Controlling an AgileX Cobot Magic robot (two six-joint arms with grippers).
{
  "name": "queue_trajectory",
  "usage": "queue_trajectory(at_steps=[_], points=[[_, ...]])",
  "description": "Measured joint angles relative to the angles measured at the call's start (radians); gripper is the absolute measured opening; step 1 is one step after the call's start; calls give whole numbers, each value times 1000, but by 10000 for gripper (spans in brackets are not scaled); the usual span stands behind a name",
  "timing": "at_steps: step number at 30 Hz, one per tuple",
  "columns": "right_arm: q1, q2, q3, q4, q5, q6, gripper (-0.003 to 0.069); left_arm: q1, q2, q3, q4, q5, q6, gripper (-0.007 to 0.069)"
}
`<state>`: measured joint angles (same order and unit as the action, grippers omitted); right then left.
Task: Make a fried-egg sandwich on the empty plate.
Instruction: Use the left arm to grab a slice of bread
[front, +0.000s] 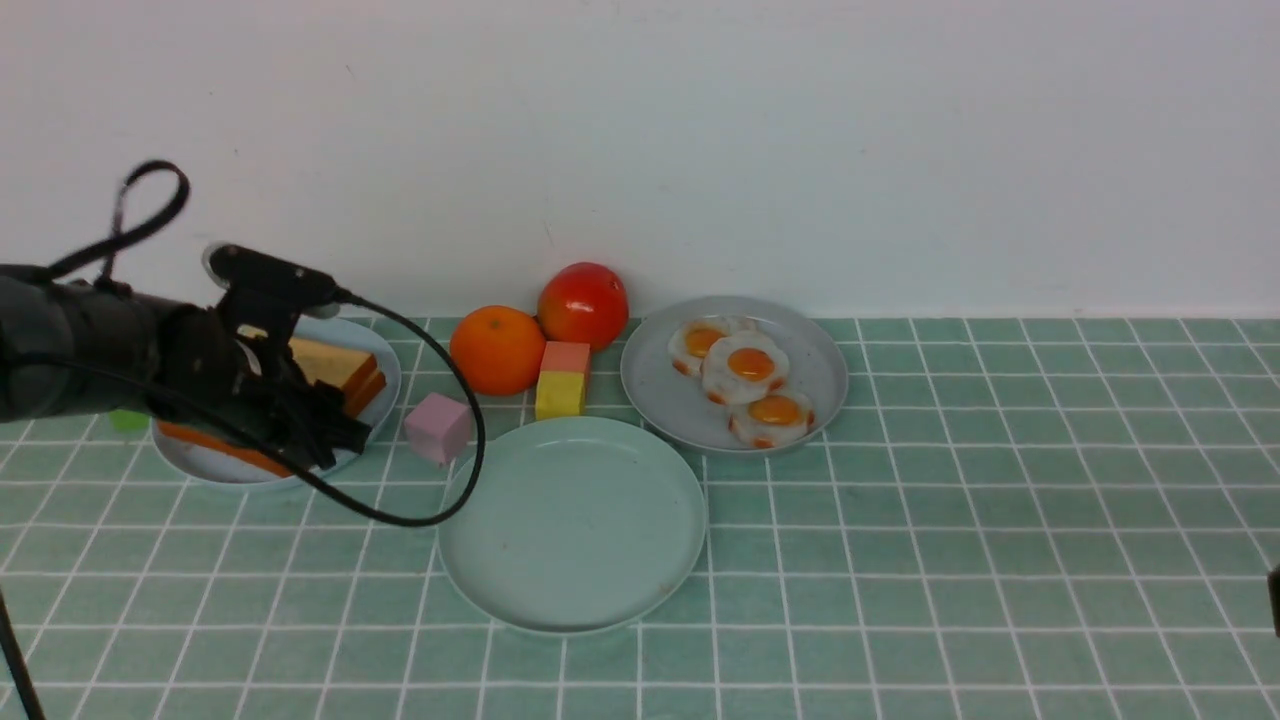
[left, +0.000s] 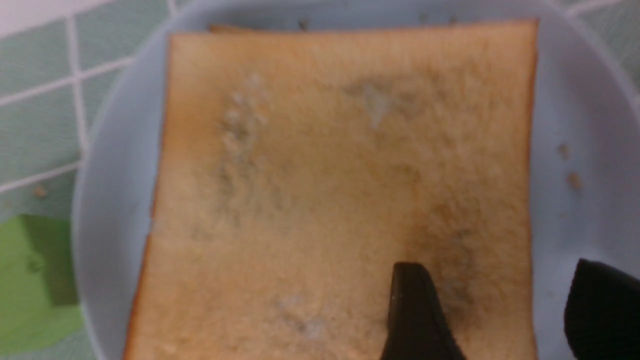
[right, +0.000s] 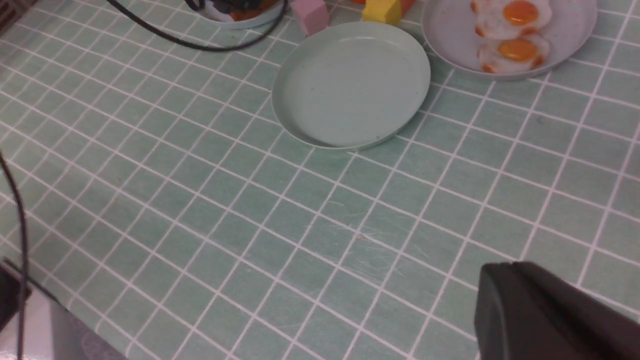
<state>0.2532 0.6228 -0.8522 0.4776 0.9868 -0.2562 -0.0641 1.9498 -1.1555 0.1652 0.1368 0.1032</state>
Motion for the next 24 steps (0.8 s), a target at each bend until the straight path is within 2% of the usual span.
queue_trajectory(at_steps=[2,7,8,10,12,14,20,24], points=[[0,0,0,9,0,0,3,-1,6,-4,10,-7,0,377],[0,0,0,31,3,0,7,-1,6,-9,14,9,0,239],[0,0,0,31,4,0,8,-1,6,-10,14,11,0,232],[0,0,0,31,7,0,8,-2,6,-11,14,23,0,136],[0,0,0,31,14,0,8,-4,6,-11,14,24,0,76],[0,0,0,31,19,0,8,-5,4,-11,14,26,0,49],[0,0,0,31,40,0,13,-5,-60,-8,9,88,0,49],[0,0,0,31,54,0,14,-8,-209,-3,-29,171,-4,45]])
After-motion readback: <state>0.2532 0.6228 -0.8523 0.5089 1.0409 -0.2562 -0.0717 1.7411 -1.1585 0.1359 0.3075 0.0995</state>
